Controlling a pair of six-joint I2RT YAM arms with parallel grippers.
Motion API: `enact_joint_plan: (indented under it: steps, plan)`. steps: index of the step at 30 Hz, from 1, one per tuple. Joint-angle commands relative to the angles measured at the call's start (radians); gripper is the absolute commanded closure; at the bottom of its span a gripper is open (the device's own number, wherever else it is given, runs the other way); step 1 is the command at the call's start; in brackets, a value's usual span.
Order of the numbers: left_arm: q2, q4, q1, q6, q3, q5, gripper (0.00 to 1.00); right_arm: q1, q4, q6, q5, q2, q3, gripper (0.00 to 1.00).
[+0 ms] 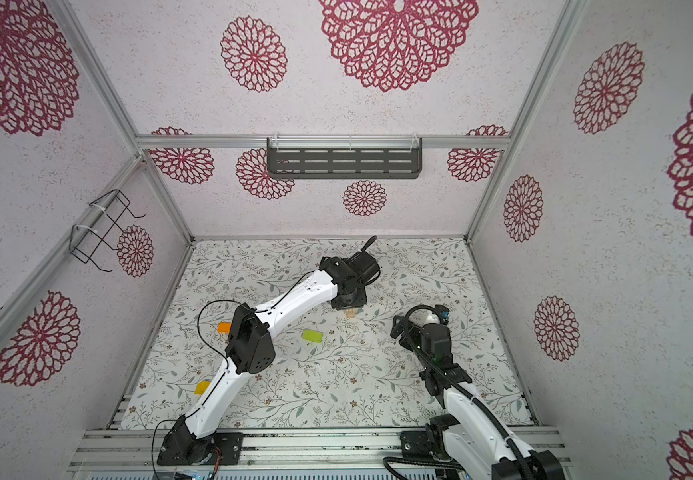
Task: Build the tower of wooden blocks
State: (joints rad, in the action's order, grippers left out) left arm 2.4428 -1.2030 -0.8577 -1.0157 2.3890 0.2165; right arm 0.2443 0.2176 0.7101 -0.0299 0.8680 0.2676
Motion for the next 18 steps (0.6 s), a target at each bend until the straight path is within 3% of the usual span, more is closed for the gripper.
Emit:
enact_joint_plan:
  steps: [1, 12, 18]
  plan:
    - [0.021, 0.028, 0.003, -0.024, -0.011, 0.013, 0.61, -0.007, 0.018, 0.02, -0.01, -0.02, -0.004, 0.01]
    - [0.015, 0.028, 0.023, -0.017, -0.011, 0.016, 0.6, -0.008, 0.026, 0.013, 0.0, 0.001, -0.002, 0.01]
    - [-0.067, 0.026, 0.024, 0.007, -0.053, 0.068, 0.47, -0.008, 0.023, -0.015, 0.034, 0.021, 0.008, 0.02]
